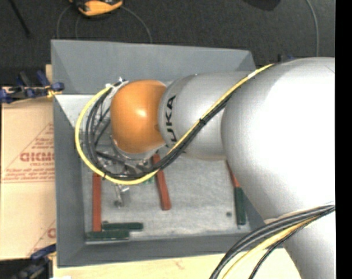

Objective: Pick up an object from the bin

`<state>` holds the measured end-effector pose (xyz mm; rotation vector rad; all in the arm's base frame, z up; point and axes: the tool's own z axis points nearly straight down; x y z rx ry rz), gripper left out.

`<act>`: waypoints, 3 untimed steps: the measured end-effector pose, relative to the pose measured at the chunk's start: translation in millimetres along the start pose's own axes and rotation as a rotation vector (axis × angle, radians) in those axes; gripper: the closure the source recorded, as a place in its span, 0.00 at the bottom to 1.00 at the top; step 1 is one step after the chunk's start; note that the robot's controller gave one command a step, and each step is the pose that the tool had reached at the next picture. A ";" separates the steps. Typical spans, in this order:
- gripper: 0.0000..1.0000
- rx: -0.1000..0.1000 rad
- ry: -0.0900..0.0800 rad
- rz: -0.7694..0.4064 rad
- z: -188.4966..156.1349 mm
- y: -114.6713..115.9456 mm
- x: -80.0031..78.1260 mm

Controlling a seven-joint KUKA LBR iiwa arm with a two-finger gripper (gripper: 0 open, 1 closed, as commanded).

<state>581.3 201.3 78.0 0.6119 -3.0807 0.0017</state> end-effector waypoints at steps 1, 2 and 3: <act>1.00 -0.003 -0.003 -0.015 0.5 43.9 21.6; 1.00 -0.003 -0.002 -0.014 0.5 43.8 21.6; 1.00 -0.002 0.003 0.009 -47.2 27.2 26.6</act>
Offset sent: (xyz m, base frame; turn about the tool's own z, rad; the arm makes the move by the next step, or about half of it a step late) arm 0.0000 0.0000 0.0000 0.0000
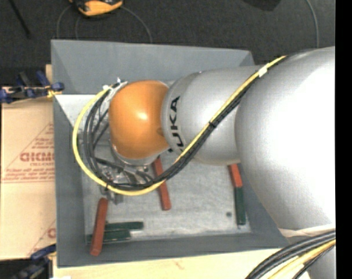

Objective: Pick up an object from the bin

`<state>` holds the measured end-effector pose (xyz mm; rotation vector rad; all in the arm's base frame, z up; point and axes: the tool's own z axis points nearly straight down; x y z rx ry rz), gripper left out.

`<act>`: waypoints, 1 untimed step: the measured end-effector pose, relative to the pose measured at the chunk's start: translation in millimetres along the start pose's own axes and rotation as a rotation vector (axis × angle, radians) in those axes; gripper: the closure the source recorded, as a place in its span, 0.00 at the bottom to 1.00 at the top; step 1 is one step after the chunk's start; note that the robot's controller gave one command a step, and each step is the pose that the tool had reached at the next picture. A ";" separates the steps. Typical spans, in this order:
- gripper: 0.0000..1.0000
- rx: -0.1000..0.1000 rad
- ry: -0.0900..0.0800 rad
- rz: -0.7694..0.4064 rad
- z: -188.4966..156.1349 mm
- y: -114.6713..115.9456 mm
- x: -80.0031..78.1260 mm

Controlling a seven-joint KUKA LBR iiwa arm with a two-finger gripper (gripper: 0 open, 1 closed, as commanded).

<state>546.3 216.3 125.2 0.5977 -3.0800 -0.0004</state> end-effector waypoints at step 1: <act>1.00 0.002 -0.018 -0.019 -2.5 -2.3 -0.2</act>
Offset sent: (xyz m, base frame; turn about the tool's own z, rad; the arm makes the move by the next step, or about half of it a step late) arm -0.0414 0.0039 -0.0314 0.1269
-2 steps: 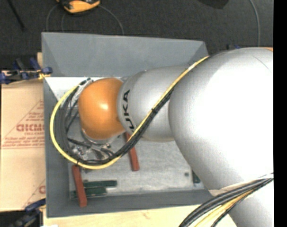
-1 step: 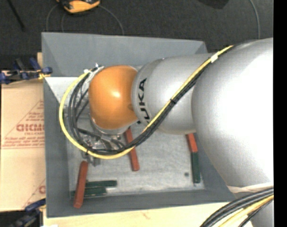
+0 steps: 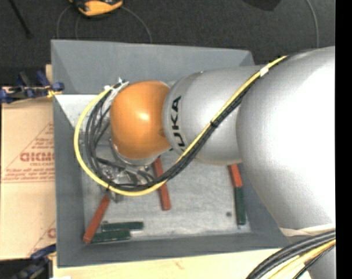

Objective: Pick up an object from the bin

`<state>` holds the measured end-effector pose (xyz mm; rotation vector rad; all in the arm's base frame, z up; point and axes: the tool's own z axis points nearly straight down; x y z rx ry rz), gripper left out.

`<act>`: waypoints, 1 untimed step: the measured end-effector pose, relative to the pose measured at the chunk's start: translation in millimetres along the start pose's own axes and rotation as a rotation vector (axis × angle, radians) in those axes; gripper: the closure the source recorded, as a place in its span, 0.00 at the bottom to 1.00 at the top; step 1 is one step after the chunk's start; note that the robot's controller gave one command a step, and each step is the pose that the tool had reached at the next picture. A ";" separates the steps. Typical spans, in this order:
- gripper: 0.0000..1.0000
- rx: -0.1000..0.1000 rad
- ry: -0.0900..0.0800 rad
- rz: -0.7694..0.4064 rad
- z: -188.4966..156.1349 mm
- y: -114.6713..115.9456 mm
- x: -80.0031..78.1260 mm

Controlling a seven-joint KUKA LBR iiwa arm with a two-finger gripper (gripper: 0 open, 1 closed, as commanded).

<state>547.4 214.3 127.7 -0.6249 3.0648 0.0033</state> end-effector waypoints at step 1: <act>1.00 -0.001 0.012 0.116 26.5 14.8 27.5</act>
Offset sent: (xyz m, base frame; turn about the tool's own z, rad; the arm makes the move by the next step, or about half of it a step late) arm 0.0137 0.0196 -0.0552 -0.1535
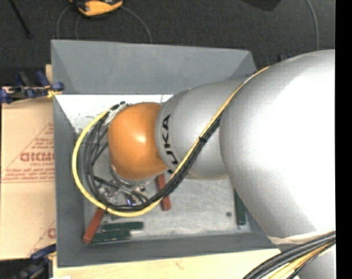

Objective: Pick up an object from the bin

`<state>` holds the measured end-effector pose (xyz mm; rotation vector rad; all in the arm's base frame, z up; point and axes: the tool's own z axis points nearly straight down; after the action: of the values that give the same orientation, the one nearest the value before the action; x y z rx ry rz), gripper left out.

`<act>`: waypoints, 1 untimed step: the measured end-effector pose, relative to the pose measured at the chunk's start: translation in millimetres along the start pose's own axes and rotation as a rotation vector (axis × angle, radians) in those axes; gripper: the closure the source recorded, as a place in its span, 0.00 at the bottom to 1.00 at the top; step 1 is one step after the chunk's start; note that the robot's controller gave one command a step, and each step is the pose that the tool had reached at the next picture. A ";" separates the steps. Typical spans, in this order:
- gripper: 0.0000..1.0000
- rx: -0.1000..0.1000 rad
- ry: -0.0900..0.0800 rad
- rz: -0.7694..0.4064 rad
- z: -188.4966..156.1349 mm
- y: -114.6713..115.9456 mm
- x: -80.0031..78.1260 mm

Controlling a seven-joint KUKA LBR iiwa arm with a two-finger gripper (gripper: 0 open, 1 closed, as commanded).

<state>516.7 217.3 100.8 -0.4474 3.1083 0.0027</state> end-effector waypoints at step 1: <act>1.00 0.002 -0.001 -0.077 11.4 3.6 -18.6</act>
Offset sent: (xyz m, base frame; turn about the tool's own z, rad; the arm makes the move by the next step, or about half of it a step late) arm -0.0169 0.0084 0.1086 0.0280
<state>533.5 226.0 89.4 -0.5668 3.0876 -0.0001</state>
